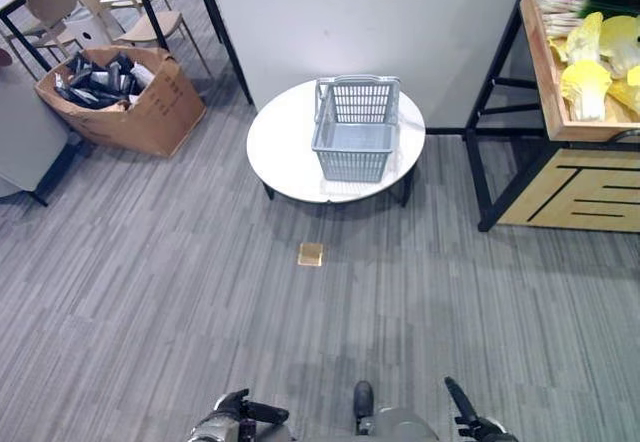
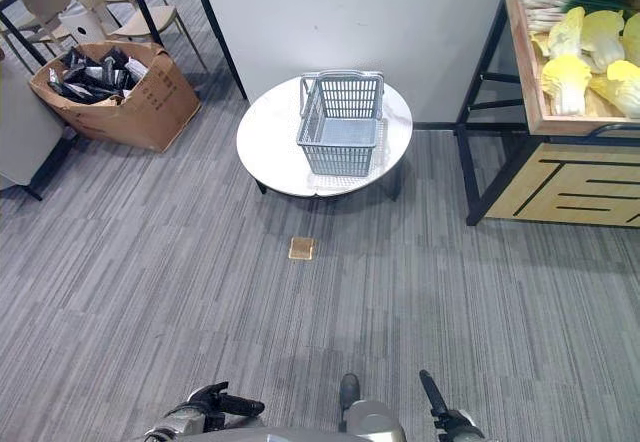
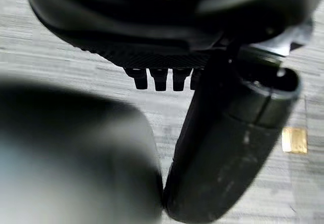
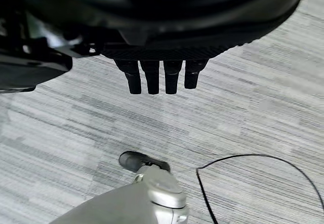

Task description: Get the vegetables into the basket

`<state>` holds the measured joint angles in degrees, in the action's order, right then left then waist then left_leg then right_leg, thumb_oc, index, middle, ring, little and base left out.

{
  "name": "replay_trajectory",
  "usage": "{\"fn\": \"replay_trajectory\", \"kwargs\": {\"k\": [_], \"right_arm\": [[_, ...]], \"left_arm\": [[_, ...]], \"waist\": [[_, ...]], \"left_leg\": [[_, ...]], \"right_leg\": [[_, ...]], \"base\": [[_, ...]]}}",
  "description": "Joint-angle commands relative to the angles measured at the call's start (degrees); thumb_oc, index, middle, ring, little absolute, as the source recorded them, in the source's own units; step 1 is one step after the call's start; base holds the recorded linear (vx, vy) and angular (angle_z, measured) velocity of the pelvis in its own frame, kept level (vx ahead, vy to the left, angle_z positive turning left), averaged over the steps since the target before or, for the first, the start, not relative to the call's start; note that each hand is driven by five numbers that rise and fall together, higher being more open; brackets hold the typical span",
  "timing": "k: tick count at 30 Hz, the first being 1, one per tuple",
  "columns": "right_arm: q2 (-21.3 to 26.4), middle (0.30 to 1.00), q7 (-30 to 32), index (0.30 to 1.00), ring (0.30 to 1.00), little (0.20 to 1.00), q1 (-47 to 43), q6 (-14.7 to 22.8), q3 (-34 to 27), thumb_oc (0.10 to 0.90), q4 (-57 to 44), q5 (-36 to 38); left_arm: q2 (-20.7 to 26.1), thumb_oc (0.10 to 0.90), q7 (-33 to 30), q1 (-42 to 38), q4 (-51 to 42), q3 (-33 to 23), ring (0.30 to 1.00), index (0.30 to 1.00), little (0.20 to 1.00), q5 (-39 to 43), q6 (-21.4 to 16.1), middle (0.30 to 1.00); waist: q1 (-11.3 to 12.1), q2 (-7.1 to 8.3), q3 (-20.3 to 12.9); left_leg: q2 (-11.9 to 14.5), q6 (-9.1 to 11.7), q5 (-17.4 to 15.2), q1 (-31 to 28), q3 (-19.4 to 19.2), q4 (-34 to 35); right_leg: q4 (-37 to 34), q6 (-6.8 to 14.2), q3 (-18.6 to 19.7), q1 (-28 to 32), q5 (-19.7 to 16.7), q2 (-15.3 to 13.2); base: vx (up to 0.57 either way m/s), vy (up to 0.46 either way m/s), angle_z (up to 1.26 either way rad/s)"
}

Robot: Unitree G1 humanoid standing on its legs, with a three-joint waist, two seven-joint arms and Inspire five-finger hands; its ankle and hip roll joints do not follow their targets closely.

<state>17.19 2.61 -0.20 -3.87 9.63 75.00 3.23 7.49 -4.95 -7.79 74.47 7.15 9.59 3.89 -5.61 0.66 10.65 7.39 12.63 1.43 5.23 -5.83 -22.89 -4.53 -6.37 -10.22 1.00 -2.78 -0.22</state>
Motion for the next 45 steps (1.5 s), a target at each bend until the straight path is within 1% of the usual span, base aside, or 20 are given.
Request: {"fn": "replay_trajectory", "kwargs": {"k": [1, 2, 3, 5, 7, 13, 15, 18, 22, 23, 25, 31, 32, 36, 39, 40, 41, 42, 43, 45], "right_arm": [[1.18, 1.000, 1.05, 1.000, 1.000, 1.000, -0.11, -0.20, 0.65, 0.900, 0.38, 1.21], [1.12, 1.000, 1.13, 1.000, 1.000, 1.000, 0.06, -0.17, 0.67, 0.900, 0.51, 1.04], [1.16, 1.000, 1.44, 1.000, 1.000, 1.000, 0.12, -0.11, 0.89, 0.900, 1.00, 0.65], [1.18, 1.000, 1.50, 1.000, 1.000, 1.000, 0.10, 0.00, 0.98, 0.900, 0.97, 0.58], [1.00, 1.000, 1.85, 1.000, 1.000, 1.000, -0.07, 0.22, 1.24, 0.900, 1.12, 0.84], [0.76, 1.000, 2.15, 1.000, 1.000, 1.000, -0.61, 0.37, 2.07, 0.900, 1.68, 0.84], [0.65, 1.000, 2.16, 1.000, 1.000, 1.000, -1.06, 0.29, 2.35, 0.900, 1.96, 0.93], [0.13, 1.000, 2.04, 1.000, 1.000, 1.000, -1.45, 0.26, 2.92, 0.900, 2.36, 0.93], [-0.75, 1.000, 1.90, 1.000, 1.000, 1.000, -2.31, 0.34, 3.60, 0.900, 2.28, 1.13], [-1.30, 1.000, 1.37, 1.000, 1.000, 1.000, -3.14, 0.20, 4.47, 0.900, 1.73, 0.48], [-1.77, 1.000, 1.03, 1.000, 1.000, 1.000, -3.62, 0.00, 5.21, 0.900, 1.18, -0.49], [-1.84, 1.000, 0.44, 1.000, 1.000, 1.000, -3.76, -0.26, 4.81, 0.900, 0.71, -1.35], [-1.80, 1.000, 0.39, 1.000, 1.000, 1.000, -3.59, -0.31, 4.40, 0.900, 0.85, -1.45], [-1.34, 1.000, 0.33, 1.000, 1.000, 1.000, -3.61, -0.33, 3.52, 0.900, 0.61, -1.23], [-0.86, 1.000, 0.50, 1.000, 1.000, 1.000, -3.97, -0.32, 2.79, 0.900, 0.11, -0.75], [-0.80, 1.000, 0.76, 1.000, 1.000, 1.000, -3.86, -0.31, 2.51, 0.900, -0.22, -0.38], [-0.76, 1.000, 0.76, 1.000, 1.000, 1.000, -3.85, -0.33, 2.51, 0.900, -0.25, -0.38], [-0.97, 1.000, 1.04, 1.000, 1.000, 1.000, -3.41, -0.36, 2.09, 0.900, -0.71, -0.10], [-1.16, 1.000, 1.00, 1.000, 1.000, 1.000, -3.34, -0.40, 1.95, 0.900, -0.95, 0.08], [-1.10, 1.000, 0.88, 1.000, 1.000, 1.000, -3.30, -0.46, 1.98, 0.900, -0.86, 0.06]], "left_arm": [[1.65, 0.900, -0.65, 1.45, -1.15, 1.75, 1.000, 1.000, 1.000, 0.45, 0.35, 1.000], [1.66, 0.900, -0.60, 1.45, -1.22, 1.88, 1.000, 1.000, 1.000, 0.42, 0.35, 1.000], [1.65, 0.900, -0.81, 1.49, -1.44, 1.87, 1.000, 1.000, 1.000, 0.50, 0.13, 1.000], [1.69, 0.900, -0.85, 1.49, -1.54, 1.99, 1.000, 1.000, 1.000, 0.59, 0.13, 1.000], [1.82, 0.900, -1.02, 1.59, -1.64, 1.69, 1.000, 1.000, 1.000, 1.84, 0.01, 1.000], [1.56, 0.900, -1.47, 1.13, -2.03, 1.97, 1.000, 1.000, 1.000, 2.89, -0.27, 1.000], [1.54, 0.900, -1.49, 1.03, -2.22, 2.06, 1.000, 1.000, 1.000, 2.65, -0.23, 1.000], [1.76, 0.900, -1.50, 1.73, -1.77, 1.60, 1.000, 1.000, 1.000, 2.87, -0.10, 1.000], [2.14, 0.900, -1.55, 1.81, -1.04, 1.53, 1.000, 1.000, 1.000, 3.56, -0.21, 1.000], [2.98, 0.900, -1.49, 1.75, -1.33, 1.51, 1.000, 1.000, 1.000, 3.25, -0.40, 1.000], [3.76, 0.900, -1.55, 1.58, -1.16, 1.83, 1.000, 1.000, 1.000, 1.74, -0.16, 1.000], [4.57, 0.900, -1.47, 1.81, -0.90, 2.40, 1.000, 1.000, 1.000, -1.46, 0.30, 1.000], [4.84, 0.900, -1.49, 2.00, -0.74, 1.97, 1.000, 1.000, 1.000, -1.41, 0.32, 1.000], [5.54, 0.900, -1.22, 1.90, -0.61, 1.68, 1.000, 1.000, 1.000, -1.83, 0.54, 1.000], [5.78, 0.900, -1.10, 1.23, -0.76, 2.03, 1.000, 1.000, 1.000, -2.09, 0.80, 1.000], [5.67, 0.900, -1.14, 1.16, -0.97, 2.08, 1.000, 1.000, 1.000, -1.90, 0.86, 1.000], [5.63, 0.900, -1.14, 1.16, -0.98, 2.07, 1.000, 1.000, 1.000, -1.90, 0.87, 1.000], [5.67, 0.900, -0.98, 1.38, -0.99, 1.72, 1.000, 1.000, 1.000, -1.48, 0.94, 1.000], [5.59, 0.900, -0.97, 1.32, -0.93, 1.58, 1.000, 1.000, 1.000, -1.37, 1.01, 1.000], [5.32, 0.900, -1.10, 1.50, -0.76, 1.72, 1.000, 1.000, 1.000, -1.55, 1.02, 1.000]], "waist": [[1.58, 0.37, 3.06], [1.82, 0.25, 3.20], [2.76, -0.10, 3.03], [3.22, -0.01, 3.25], [4.49, -0.50, 3.01], [5.95, -0.65, 3.30], [7.35, -0.78, 3.56], [8.17, -0.60, 2.56], [8.68, 0.61, 1.15], [8.76, 2.02, -0.67], [8.97, 3.25, -2.08], [9.41, 5.05, -3.72], [9.48, 5.47, -3.82], [9.22, 5.67, -2.97], [8.25, 3.65, -0.79], [7.86, 2.69, -0.05], [7.71, 2.74, 0.11], [7.95, 1.96, 0.76], [7.92, 2.09, 1.10], [6.95, 2.14, 1.72]], "left_leg": [[-1.48, -5.70, 5.56, 1.83, -3.33, 8.72], [-1.35, -5.64, 5.73, 1.52, -2.95, 11.00], [-1.06, -5.39, 7.59, 3.63, -2.03, 16.92], [-1.05, -5.17, 8.75, 4.36, -1.32, 18.22], [0.52, -4.22, 13.43, 5.07, 0.21, 24.31], [1.82, -2.40, 16.21, 8.13, 2.36, 27.88], [1.45, -2.16, 17.37, 10.08, 3.03, 27.88], [1.00, -3.30, 16.45, 8.83, 4.86, 27.06], [-0.45, -4.71, 15.17, 9.69, 5.27, 25.44], [-1.79, -6.91, 12.57, 10.22, 3.36, 23.14], [-2.95, -8.33, 10.39, 10.12, 1.50, 22.21], [-6.01, -10.58, 6.07, 9.62, -0.88, 20.24], [-7.04, -11.30, 4.85, 8.95, -1.45, 20.19], [-8.66, -12.63, 2.76, 5.69, -1.72, 21.25], [-8.78, -13.96, 1.48, 1.65, -0.70, 22.71], [-8.51, -14.17, 1.04, 0.06, -0.51, 23.39], [-8.64, -14.15, 1.06, -0.13, -0.37, 23.49], [-8.05, -14.00, 0.06, -2.59, -1.06, 24.37], [-7.90, -13.38, -0.36, -3.70, -1.60, 24.79], [-8.20, -12.91, -0.66, -5.21, -0.66, 25.32]], "right_leg": [[0.42, 10.37, 3.47, 0.41, -1.44, -2.43], [0.31, 10.55, 3.76, 1.14, -1.13, -2.41], [-0.36, 10.94, 4.54, 2.36, -0.20, -1.90], [-0.42, 10.97, 4.99, 3.37, 0.36, -1.89], [-0.47, 11.09, 7.22, 5.36, 2.00, -0.65], [-0.47, 10.64, 10.17, 8.47, 4.19, 0.72], [-0.47, 10.18, 12.97, 11.57, 6.02, 1.16], [-0.47, 10.04, 15.56, 13.16, 7.73, 1.41], [-0.47, 10.89, 17.41, 14.35, 9.63, -1.24], [0.45, 12.09, 18.67, 13.68, 9.04, -3.79], [2.21, 13.26, 19.46, 12.01, 8.23, -5.16], [5.39, 16.49, 20.78, 9.91, 2.84, -7.77], [7.69, 17.43, 20.95, 8.89, 0.47, -8.33], [15.61, 19.65, 20.33, 4.80, -7.38, -9.03], [26.26, 18.00, 17.67, -0.32, -11.36, -8.68], [28.80, 17.12, 15.74, -2.38, -11.29, -8.86], [29.10, 17.08, 15.59, -2.29, -11.02, -8.97], [29.08, 16.60, 8.44, -5.49, -11.22, -13.33], [25.85, 16.80, 4.65, -6.69, -10.93, -15.57], [22.77, 17.05, 3.69, -6.26, -9.95, -15.32]], "base": [[0.18, 0.044, -0.13], [0.17, 0.046, -0.24], [0.22, 0.053, -0.26], [0.15, 0.034, -0.17], [0.21, 0.059, -0.37], [0.19, 0.037, -0.42], [0.31, 0.092, -0.32], [0.22, 0.098, -0.34], [0.29, 0.188, -0.25], [0.30, 0.213, -0.33], [0.33, 0.226, -0.37], [0.21, 0.155, -0.41], [0.14, 0.122, -0.40], [0.13, 0.155, -0.16], [0.11, 0.231, -0.04], [0.09, 0.183, 0.10], [0.19, 0.214, 0.14], [0.22, 0.118, 0.28], [0.23, 0.117, 0.11], [0.18, -0.023, -0.37]]}}
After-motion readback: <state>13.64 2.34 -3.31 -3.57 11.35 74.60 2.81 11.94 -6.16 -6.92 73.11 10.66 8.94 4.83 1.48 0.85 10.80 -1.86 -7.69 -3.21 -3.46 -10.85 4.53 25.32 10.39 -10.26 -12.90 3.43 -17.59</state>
